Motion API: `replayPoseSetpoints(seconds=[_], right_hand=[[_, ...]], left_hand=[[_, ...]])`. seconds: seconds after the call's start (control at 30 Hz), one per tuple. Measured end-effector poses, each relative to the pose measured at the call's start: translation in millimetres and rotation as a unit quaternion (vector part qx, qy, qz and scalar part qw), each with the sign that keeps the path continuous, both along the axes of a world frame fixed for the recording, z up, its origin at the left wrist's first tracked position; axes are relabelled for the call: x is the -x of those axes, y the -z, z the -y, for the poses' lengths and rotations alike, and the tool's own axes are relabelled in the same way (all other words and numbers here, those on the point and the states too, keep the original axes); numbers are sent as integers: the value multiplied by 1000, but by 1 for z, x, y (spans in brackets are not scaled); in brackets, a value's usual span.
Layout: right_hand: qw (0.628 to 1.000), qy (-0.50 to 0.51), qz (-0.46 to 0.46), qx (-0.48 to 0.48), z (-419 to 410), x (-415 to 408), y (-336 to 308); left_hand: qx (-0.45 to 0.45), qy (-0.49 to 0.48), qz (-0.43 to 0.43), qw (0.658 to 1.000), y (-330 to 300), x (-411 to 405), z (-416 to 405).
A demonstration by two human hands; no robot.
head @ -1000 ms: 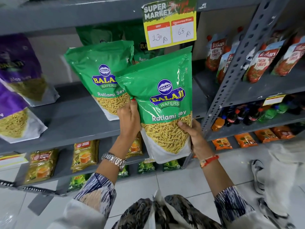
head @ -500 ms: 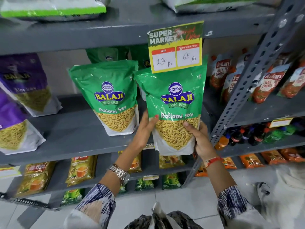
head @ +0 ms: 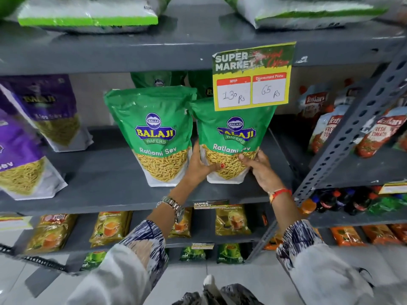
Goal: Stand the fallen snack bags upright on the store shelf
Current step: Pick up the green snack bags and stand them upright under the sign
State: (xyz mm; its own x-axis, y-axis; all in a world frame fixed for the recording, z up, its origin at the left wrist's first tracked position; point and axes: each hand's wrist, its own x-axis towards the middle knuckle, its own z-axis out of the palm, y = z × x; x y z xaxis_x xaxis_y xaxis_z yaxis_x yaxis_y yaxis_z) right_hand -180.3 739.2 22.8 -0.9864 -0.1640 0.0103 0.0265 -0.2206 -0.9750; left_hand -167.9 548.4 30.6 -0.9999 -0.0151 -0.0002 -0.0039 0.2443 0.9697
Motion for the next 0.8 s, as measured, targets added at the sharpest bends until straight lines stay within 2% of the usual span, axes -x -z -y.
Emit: replayPoseSetpoints(seconds=[0.07, 0.17, 0.23, 0.27, 0.4, 0.53, 0.57, 0.7, 0.8], right_hand=[[1000, -4, -15, -2, -3, 4, -11], [997, 13, -63, 35, -7, 8, -40], [993, 37, -90, 69, -9, 10, -64], [991, 55, -101, 75, -9, 12, -75], [979, 118, -139, 87, 0, 17, -104], [965, 199, -162, 60, 4, 22, -111], [960, 215, -167, 60, 4, 23, -112], [952, 242, -154, 104, -2, 25, -111], [956, 236, -149, 96, -5, 23, -112]], left_hand=[[-22, 14, 15, 1000, -1, 2, 4], [-155, 33, 37, 987, -4, 4, 9], [-233, -8, 45, 971, -2, 5, 8], [-240, -38, 36, 969, 1, 5, 6], [-167, -133, -60, 975, 10, 5, -7], [-8, -222, -107, 969, 12, 5, -18], [6, -230, -112, 967, 11, 4, -19], [-25, -221, -102, 970, 11, -2, -22], [-60, -207, -103, 971, 16, -3, -22]])
